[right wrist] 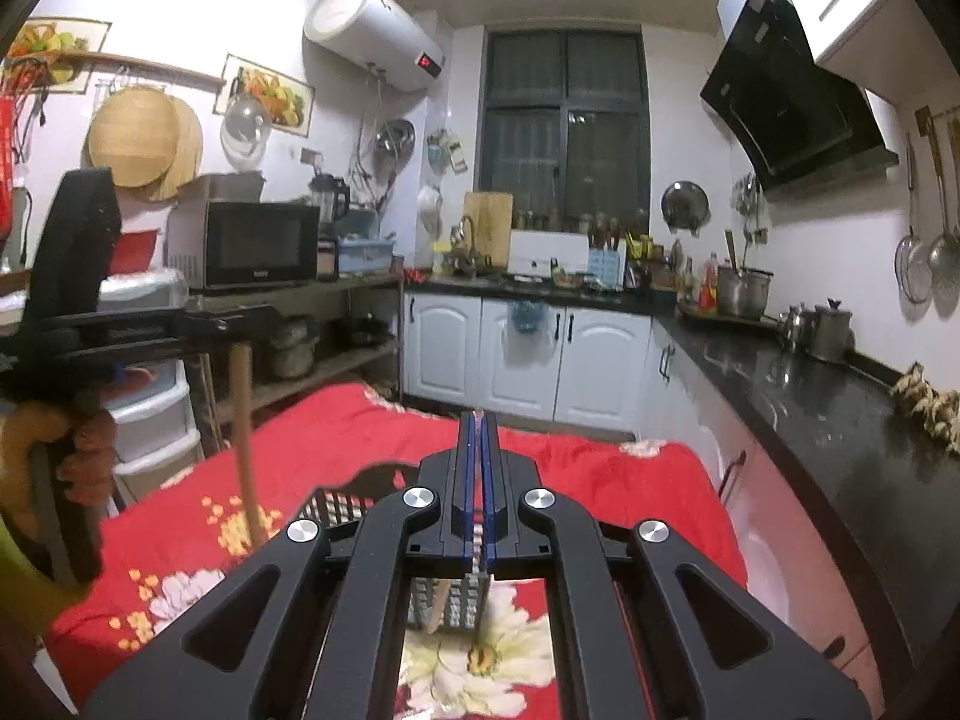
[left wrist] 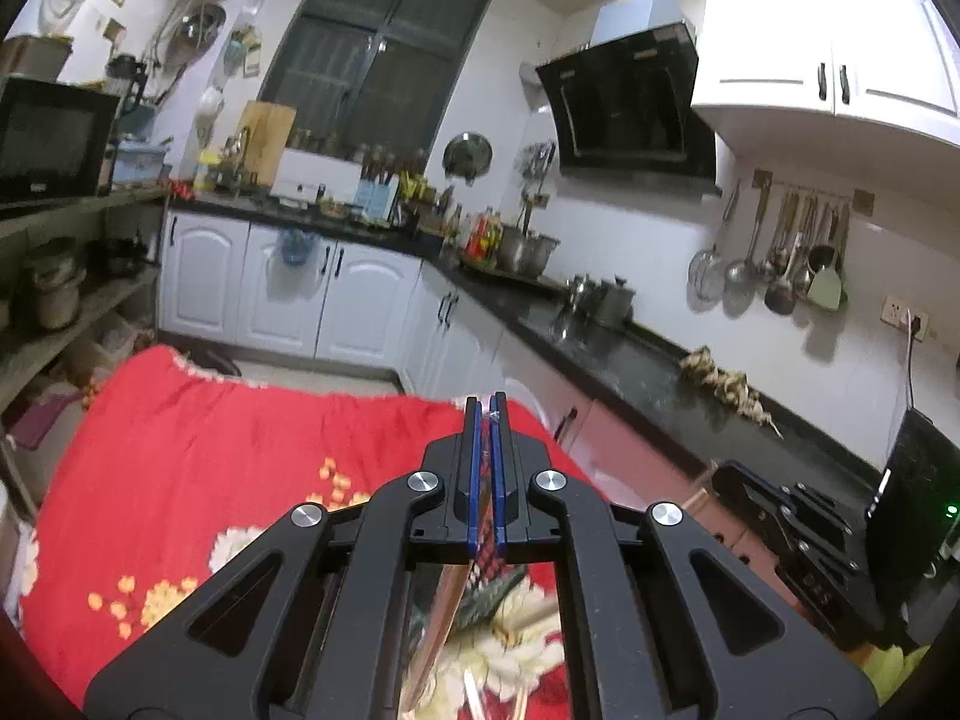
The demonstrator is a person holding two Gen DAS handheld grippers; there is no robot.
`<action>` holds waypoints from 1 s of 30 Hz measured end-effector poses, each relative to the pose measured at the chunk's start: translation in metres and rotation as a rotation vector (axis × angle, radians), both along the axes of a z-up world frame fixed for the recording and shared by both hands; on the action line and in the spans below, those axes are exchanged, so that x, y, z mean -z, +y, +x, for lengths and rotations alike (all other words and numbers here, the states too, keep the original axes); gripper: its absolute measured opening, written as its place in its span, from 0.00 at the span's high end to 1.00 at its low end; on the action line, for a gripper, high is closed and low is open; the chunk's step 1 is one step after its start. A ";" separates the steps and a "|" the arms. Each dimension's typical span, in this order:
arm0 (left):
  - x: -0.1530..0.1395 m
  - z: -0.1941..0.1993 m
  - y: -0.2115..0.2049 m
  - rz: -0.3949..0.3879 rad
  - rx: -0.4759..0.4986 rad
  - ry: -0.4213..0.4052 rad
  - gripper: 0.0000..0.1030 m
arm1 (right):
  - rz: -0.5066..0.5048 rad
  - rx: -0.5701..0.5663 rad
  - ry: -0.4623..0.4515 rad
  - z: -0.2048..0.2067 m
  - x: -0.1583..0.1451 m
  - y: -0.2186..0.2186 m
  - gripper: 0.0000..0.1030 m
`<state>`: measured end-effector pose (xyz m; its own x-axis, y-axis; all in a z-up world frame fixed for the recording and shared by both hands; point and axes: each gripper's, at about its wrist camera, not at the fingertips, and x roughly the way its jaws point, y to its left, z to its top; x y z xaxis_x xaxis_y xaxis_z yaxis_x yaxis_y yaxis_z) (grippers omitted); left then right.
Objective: Organize utensils
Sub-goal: 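Lift both held chopsticks and carry them above the green caddy, then open the left gripper over the caddy while the right gripper opens too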
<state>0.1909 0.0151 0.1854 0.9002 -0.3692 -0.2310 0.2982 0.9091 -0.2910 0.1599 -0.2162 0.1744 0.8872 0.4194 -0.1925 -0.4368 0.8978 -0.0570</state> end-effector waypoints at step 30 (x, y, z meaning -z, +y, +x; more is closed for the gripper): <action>0.030 0.059 0.013 -0.030 -0.139 -0.091 0.99 | -0.039 0.044 -0.065 0.063 -0.010 0.038 0.98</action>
